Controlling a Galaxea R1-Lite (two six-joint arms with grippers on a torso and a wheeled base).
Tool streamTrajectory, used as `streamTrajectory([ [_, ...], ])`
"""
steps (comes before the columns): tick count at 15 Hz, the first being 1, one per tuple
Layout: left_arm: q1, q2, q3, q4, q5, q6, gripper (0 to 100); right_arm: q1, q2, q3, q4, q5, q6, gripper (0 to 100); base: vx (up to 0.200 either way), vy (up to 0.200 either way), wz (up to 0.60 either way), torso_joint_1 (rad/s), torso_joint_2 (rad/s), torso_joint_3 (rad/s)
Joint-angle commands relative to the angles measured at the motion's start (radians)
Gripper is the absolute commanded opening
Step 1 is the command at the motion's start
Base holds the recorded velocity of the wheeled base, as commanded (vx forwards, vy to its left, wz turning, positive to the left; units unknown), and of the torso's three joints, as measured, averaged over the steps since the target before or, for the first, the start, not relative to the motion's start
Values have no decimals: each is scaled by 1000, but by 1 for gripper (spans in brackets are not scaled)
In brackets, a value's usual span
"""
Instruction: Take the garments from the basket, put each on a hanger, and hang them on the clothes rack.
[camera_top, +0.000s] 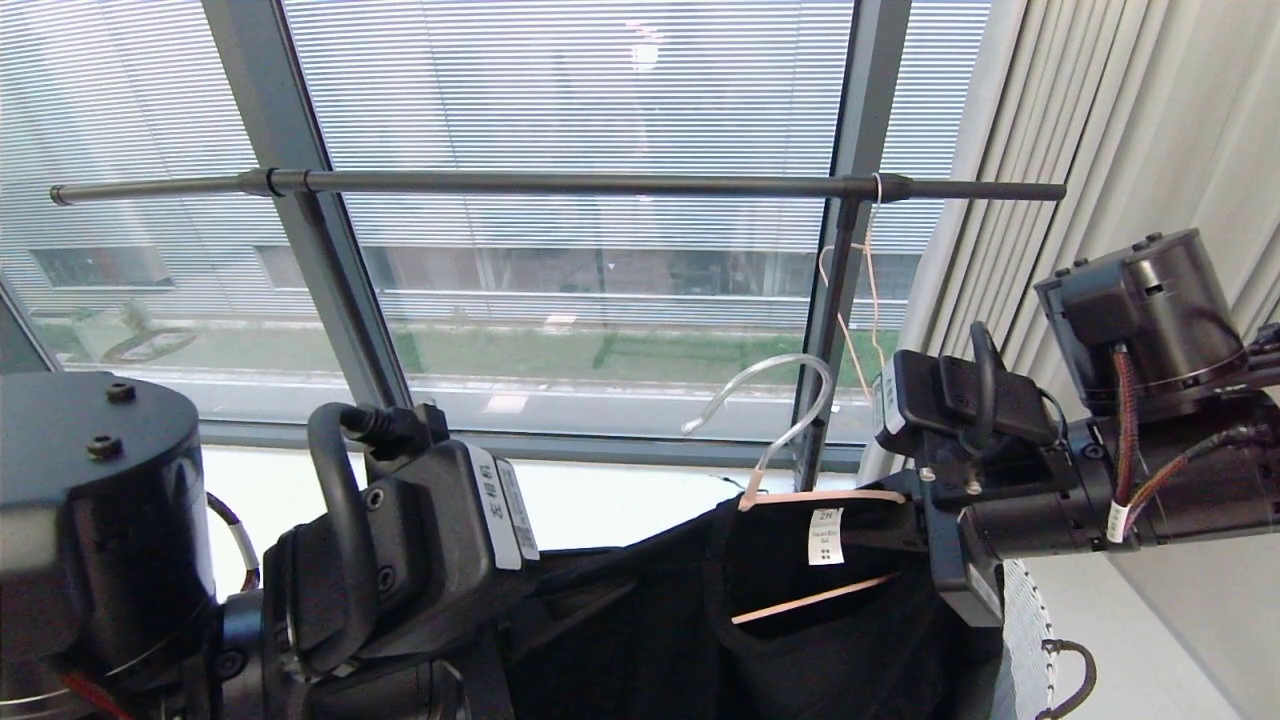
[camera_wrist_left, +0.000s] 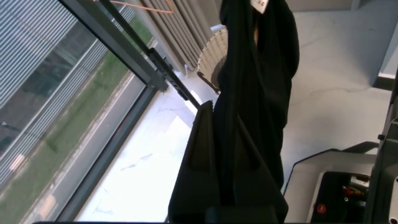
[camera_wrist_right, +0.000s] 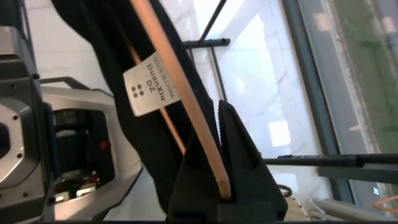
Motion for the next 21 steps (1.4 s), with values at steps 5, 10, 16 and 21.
streamTrajectory([
  [5,-3,-25,13,1,1,-10,100,-8,-8,3,-74,16,-103,0,0,0,0,0,0,0],
  [10,1,-60,59,2,9,-10,100,-81,-17,37,-203,56,-204,0,0,0,0,0,0,0],
  [16,80,-220,260,2,13,-9,100,-133,-41,94,-321,48,-129,0,0,0,0,0,0,0],
  [21,308,-251,330,2,7,-10,100,-144,-41,89,-364,41,-114,0,0,0,0,0,0,0],
])
